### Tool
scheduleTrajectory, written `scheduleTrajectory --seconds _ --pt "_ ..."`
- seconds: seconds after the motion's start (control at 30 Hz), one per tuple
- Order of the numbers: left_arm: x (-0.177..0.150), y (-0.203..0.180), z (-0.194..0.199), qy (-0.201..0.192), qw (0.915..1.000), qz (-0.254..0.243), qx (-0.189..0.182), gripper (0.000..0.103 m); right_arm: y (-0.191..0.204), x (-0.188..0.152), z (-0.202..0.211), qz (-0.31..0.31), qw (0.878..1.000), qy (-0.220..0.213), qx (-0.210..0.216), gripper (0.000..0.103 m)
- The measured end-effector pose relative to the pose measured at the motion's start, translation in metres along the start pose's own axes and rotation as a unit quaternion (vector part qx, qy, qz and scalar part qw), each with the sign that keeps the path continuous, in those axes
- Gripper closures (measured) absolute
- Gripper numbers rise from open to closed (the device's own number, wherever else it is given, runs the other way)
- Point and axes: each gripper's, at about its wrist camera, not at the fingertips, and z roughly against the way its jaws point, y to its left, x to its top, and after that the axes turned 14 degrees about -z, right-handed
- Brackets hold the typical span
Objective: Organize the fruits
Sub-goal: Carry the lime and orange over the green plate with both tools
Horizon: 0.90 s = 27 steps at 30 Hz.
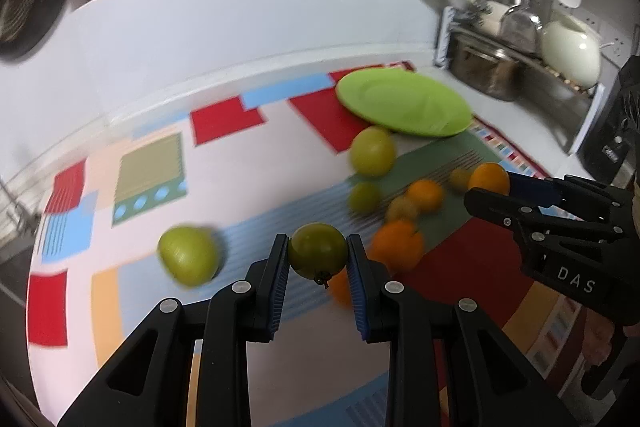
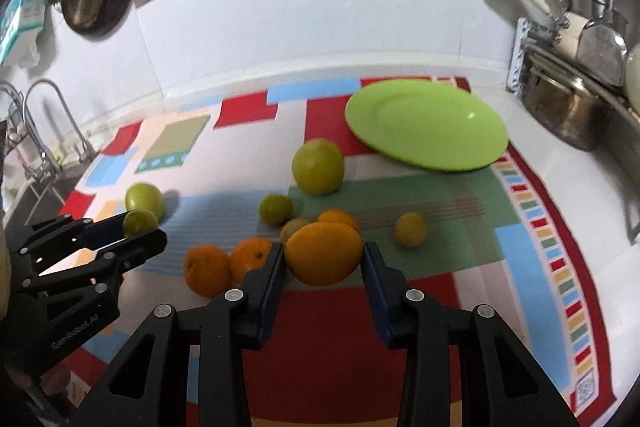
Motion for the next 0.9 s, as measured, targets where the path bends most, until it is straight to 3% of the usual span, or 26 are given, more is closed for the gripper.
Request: scheduleTrajectory --seconds 0.47,0.9 --pt "0.105 -0.029 -0.034 -0.053 0.9946 -0.071 -0.054 0.074 -0.042 0.067 0.013 -0.008 0.997 -0.069 -0.031 0.063" --pt "0.171 -0.042 -0.127 -0.006 0.9895 -0.110 -0.093 0.074 -0.079 0.129 -0.044 -0.012 0.998 -0.053 -0.042 0.063"
